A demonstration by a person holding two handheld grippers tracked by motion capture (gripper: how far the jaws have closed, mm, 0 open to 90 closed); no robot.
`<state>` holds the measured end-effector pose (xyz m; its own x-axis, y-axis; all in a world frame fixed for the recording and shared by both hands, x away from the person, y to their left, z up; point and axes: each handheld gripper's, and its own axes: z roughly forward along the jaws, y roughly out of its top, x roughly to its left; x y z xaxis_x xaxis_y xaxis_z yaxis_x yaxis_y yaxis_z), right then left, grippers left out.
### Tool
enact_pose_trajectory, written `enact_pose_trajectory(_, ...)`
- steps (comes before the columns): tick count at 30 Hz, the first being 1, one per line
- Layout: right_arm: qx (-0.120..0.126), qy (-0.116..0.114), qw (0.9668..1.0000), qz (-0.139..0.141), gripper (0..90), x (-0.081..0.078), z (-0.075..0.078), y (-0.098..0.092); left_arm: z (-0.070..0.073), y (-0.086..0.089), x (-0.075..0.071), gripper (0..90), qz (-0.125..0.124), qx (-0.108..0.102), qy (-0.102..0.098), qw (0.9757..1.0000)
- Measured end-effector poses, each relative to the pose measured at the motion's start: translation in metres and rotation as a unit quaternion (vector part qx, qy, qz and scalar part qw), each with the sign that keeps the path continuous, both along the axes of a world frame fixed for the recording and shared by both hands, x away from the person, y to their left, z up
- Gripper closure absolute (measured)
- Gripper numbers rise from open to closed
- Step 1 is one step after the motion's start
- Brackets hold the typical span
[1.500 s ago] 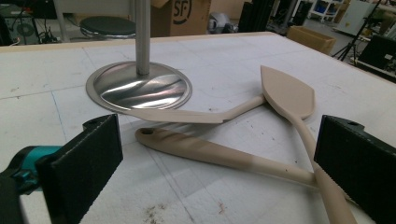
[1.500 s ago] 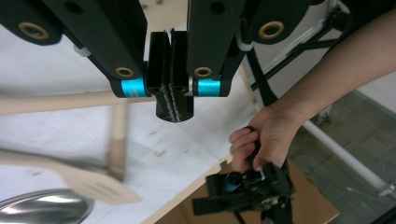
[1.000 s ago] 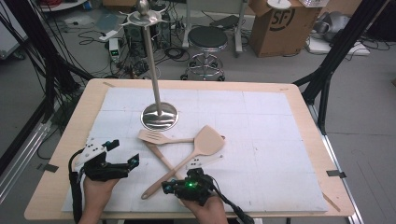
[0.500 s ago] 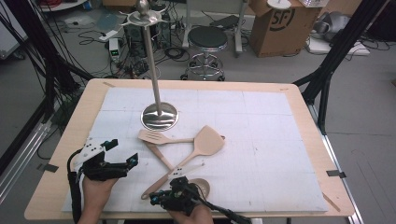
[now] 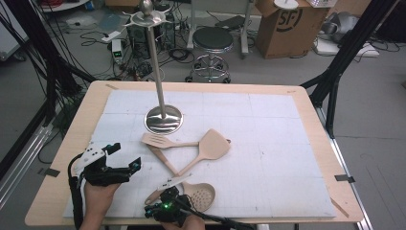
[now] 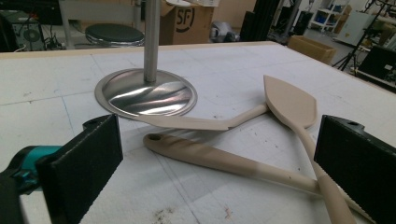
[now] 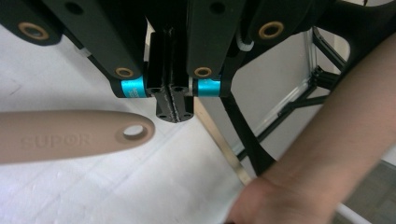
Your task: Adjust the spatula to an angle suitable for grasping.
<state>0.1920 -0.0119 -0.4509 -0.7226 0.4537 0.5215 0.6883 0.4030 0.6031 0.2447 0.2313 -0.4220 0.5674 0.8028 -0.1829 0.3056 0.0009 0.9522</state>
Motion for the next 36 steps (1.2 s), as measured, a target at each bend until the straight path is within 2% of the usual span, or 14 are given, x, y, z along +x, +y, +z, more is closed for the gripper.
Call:
enact_pose_trajectory(5,-0.018,0.011,0.9997,-0.015,90.0,0.005,-0.002,0.005,0.000,0.001,0.001,1.7,0.001,-0.003,0.000,1.0000)
enact_pose_trajectory(12,-0.031,0.008,0.9993,-0.022,90.0,0.008,0.000,0.011,0.000,0.000,0.001,1.7,0.002,-0.003,-0.001,1.0000)
enact_pose_trajectory(18,-0.045,0.004,0.9985,-0.031,90.0,0.016,0.006,0.023,0.000,0.001,0.000,1.6,0.003,-0.005,-0.001,1.0000)
enact_pose_trajectory(27,-0.042,-0.001,0.9977,-0.053,90.0,0.033,0.009,0.036,0.001,0.003,0.000,1.7,0.006,-0.008,-0.002,0.9999)
enact_pose_trajectory(33,-0.035,0.001,0.9972,-0.065,90.0,0.038,0.012,0.036,0.000,0.004,0.001,1.6,0.007,-0.010,-0.002,0.9999)
enact_pose_trajectory(36,-0.033,-0.002,0.9960,-0.083,90.0,0.043,0.014,0.039,0.000,0.004,0.001,1.7,0.007,-0.009,-0.003,0.9999)
